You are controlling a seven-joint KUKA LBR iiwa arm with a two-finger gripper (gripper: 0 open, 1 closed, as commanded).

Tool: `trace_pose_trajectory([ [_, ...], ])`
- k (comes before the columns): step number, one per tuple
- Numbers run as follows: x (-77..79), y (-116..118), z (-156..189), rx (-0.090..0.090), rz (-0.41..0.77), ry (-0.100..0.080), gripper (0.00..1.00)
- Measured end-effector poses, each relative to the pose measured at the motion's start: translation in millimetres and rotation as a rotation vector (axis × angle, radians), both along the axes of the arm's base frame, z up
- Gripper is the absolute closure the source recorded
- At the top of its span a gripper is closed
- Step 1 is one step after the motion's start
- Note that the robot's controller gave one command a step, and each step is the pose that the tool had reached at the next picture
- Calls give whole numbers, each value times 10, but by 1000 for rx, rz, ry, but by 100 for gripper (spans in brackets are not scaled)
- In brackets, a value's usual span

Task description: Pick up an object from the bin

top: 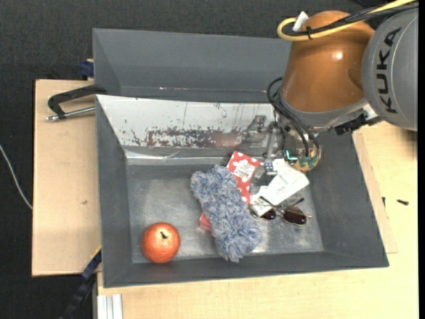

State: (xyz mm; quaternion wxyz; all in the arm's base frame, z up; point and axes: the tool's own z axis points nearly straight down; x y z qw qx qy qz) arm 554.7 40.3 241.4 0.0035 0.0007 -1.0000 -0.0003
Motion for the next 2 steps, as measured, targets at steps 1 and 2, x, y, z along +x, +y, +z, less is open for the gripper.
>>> trace_pose_trajectory([
  [1,15,-2,46,1,-1,-9,0],
  [2,-431,592,-691,0,-161,-6,100],
])
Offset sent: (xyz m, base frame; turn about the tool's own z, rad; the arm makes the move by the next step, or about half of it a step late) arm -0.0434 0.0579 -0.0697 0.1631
